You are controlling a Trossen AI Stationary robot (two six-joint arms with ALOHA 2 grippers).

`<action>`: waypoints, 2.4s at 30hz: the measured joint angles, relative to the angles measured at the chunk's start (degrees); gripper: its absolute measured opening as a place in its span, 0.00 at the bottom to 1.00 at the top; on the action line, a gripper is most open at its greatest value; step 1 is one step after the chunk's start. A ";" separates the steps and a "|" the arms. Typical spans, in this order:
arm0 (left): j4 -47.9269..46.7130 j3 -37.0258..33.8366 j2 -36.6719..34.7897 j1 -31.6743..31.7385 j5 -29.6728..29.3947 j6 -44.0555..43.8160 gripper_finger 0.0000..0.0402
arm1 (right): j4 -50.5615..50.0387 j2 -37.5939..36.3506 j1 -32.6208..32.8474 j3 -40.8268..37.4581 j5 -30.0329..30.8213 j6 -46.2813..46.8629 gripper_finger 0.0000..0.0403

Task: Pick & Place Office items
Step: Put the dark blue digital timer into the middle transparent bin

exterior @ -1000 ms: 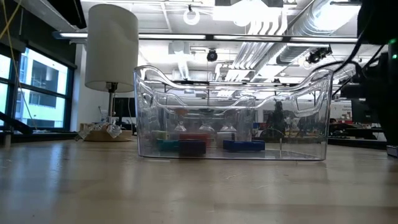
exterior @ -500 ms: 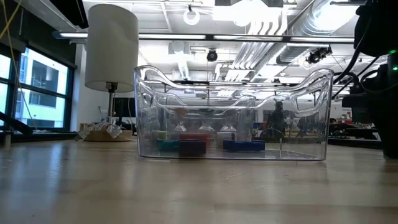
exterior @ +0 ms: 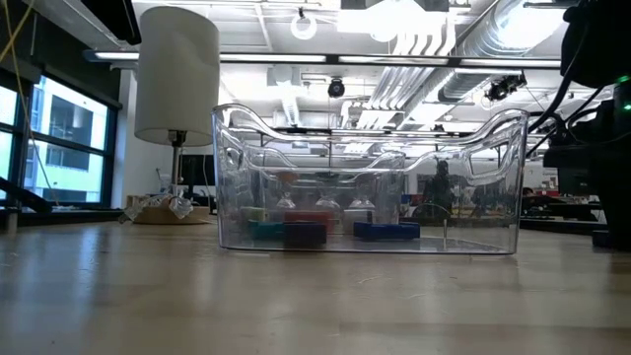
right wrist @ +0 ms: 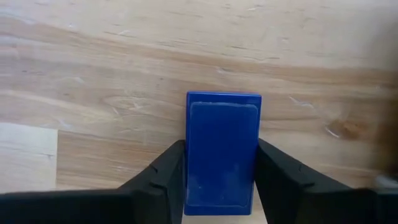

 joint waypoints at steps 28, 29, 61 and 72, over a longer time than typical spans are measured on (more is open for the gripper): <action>0.00 0.00 0.00 0.02 -1.03 -0.04 0.72 | -19.54 0.14 3.93 30.62 22.81 -17.71 0.35; -0.01 0.00 0.00 0.00 -1.04 -0.04 0.72 | -17.10 0.15 4.47 31.88 24.05 -20.34 0.35; 1.47 -1.86 0.00 -0.15 -0.96 -0.65 0.72 | 16.17 20.85 -7.34 34.40 2.09 -64.32 0.35; 1.51 -1.90 0.00 -0.15 -0.97 -0.63 0.72 | 16.69 21.68 -7.30 34.42 2.15 -64.40 0.44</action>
